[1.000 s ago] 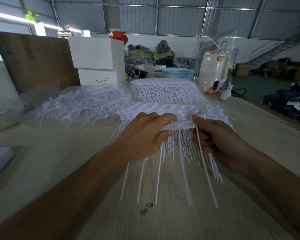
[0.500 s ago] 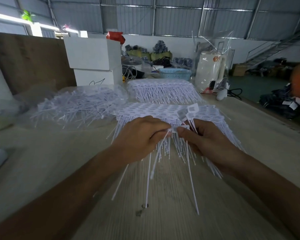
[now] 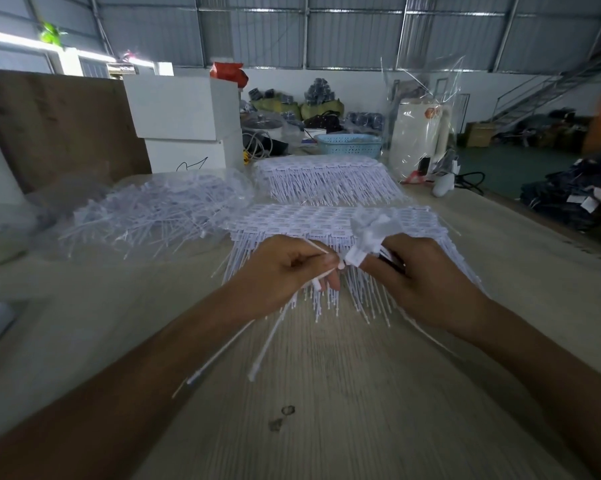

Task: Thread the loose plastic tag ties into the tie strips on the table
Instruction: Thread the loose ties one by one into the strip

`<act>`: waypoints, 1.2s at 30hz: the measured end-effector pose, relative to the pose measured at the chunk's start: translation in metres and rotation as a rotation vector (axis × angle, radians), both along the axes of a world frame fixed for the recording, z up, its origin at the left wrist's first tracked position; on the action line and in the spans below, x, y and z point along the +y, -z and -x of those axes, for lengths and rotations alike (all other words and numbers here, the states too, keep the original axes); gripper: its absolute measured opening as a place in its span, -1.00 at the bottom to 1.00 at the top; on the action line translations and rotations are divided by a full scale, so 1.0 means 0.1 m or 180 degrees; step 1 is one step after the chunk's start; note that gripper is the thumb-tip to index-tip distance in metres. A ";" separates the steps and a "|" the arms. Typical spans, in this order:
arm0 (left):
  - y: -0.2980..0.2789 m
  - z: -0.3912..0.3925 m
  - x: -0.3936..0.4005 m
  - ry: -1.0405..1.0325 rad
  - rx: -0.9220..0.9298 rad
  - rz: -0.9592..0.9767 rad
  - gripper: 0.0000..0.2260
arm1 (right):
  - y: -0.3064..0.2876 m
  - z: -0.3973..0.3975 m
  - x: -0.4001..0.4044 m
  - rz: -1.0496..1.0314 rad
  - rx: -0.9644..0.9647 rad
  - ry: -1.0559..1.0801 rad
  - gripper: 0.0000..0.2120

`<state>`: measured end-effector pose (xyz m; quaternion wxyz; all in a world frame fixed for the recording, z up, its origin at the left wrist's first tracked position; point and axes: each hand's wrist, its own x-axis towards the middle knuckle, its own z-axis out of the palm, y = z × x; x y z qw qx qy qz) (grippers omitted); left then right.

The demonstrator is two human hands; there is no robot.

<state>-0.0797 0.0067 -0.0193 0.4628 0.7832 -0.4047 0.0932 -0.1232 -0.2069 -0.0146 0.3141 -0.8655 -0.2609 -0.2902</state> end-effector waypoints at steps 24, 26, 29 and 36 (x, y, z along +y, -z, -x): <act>-0.03 0.02 0.04 -0.0554 -0.3037 -0.1953 -0.84 | -0.05 -0.06 -0.16 0.0480 0.0705 0.0553 -0.80; -0.01 0.03 0.04 -0.0476 -0.2612 -0.1703 -0.82 | -0.10 -0.09 -0.23 -0.0221 0.0786 0.0687 -0.78; -0.01 0.02 0.01 -0.0479 -0.1446 -0.0964 -0.80 | -0.12 -0.04 -0.20 -0.1458 0.1632 0.0322 -0.75; -0.01 0.08 -0.14 -0.0680 -0.0851 -0.0037 -0.76 | -0.02 0.07 0.13 -0.1753 0.2584 -0.0486 -0.65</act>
